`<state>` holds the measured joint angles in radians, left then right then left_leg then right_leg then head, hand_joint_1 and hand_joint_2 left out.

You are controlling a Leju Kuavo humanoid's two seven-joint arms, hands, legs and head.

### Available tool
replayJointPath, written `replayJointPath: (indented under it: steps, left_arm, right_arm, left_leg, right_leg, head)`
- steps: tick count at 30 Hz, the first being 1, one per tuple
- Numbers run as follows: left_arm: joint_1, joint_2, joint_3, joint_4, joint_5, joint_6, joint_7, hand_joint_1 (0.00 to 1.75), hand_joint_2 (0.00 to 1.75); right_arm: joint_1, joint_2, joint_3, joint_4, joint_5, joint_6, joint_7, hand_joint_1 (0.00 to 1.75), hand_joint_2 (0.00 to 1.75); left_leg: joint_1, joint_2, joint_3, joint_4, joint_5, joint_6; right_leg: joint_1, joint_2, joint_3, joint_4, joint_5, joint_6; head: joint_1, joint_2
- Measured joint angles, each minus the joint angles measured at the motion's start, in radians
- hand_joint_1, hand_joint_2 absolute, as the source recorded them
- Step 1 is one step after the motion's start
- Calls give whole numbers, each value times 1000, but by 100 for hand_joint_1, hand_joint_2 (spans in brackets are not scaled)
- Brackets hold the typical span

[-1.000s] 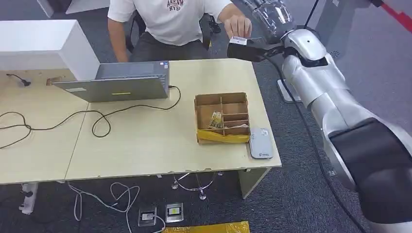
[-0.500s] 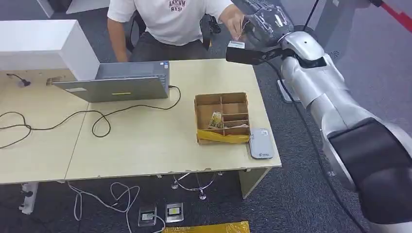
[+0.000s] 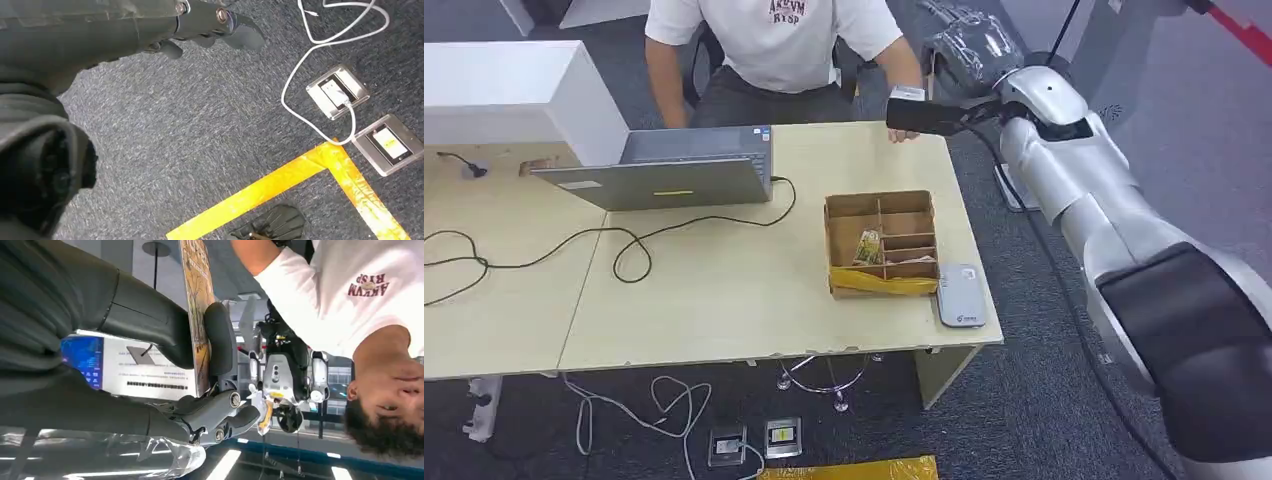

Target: Pass the card to the sensor for recognition and then transmit it.

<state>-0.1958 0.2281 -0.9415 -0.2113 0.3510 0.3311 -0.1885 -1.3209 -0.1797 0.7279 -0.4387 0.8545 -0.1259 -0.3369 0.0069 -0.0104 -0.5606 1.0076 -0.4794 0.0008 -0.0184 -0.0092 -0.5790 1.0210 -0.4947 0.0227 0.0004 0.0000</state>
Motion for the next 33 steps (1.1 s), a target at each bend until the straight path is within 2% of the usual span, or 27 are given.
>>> replayJointPath:
  steps: [8, 22, 33]
  left_arm:
    - [29, -14, 0, 0, 44, 20, -8, 0, 0]
    - [40, -23, 0, 0, 63, 34, -8, 0, 0]
    - [40, -25, 0, 0, 59, 35, -4, 0, 0]
  right_arm:
    - [89, -36, -11, -21, -92, -5, -5, 175, 175]
    - [350, -169, -106, -229, -199, 16, 125, 175, 175]
    - [499, -225, -181, -392, -199, 24, 168, 175, 175]
  left_leg:
    - [0, 2, 1, 0, -1, -1]
    - [0, 2, 1, 0, -1, 0]
    - [0, 2, 1, 0, -1, 0]
  right_leg:
    - [0, 2, 0, -1, 0, 0]
    - [0, 2, 0, -1, 0, 0]
    - [0, 2, 0, -1, 0, 0]
  head:
    - [0, 0]
    - [0, 0]
    - [0, 0]
